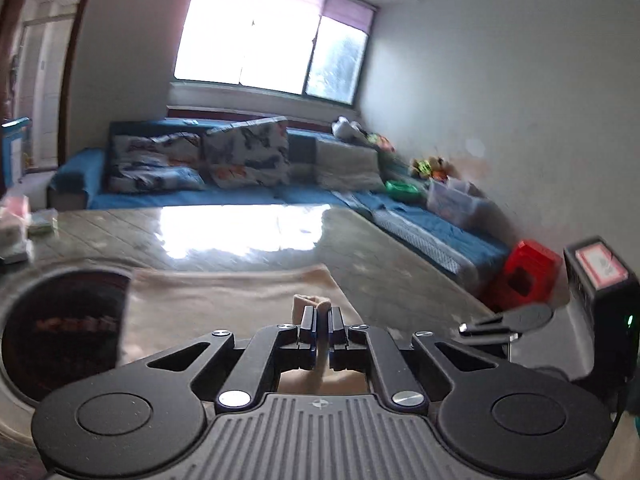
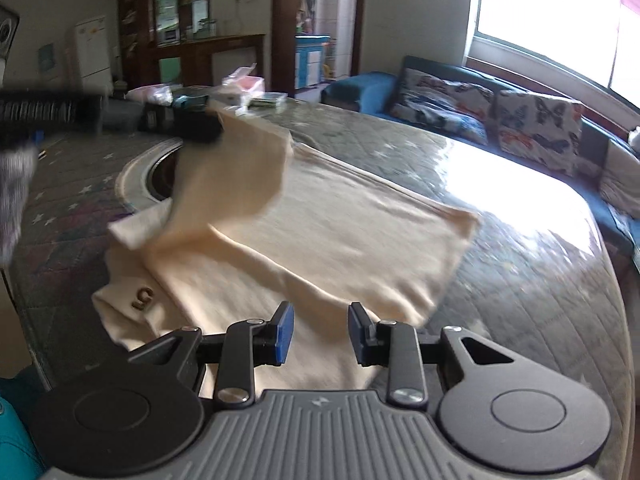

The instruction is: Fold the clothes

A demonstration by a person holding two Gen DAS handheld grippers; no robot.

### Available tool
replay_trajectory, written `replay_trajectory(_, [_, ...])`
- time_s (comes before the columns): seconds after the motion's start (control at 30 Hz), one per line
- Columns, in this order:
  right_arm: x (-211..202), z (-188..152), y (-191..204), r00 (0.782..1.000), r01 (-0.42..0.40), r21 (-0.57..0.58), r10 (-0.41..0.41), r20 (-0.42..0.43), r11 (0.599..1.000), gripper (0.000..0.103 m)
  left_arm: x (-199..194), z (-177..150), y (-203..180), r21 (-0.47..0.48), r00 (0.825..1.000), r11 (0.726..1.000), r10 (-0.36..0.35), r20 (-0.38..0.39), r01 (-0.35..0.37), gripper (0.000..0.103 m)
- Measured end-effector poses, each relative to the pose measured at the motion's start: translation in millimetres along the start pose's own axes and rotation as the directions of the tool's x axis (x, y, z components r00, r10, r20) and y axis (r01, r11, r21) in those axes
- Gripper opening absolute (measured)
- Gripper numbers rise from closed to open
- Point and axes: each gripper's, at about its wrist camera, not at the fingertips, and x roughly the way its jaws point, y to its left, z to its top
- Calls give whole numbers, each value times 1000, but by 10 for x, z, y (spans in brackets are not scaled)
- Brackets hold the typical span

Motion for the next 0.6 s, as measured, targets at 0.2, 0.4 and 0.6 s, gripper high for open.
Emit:
replay_trajectory(0.2, [-57,-104,-105,1000,22,58,-21,-13,998,29,260,-296,-166,66,990,997,-36,-133,45,19])
replay_trajectory(0.4, [-19,-87,-112,1000,-9,95,10,-14,995,29,38,-418,42,116,992,993,-7,-129,22,31])
replay_trajectory(0.6, [176,-17,-50,998,-44,116,47,-27,992,29,-234,-491,596,95,981,986,151,-122,-140,31])
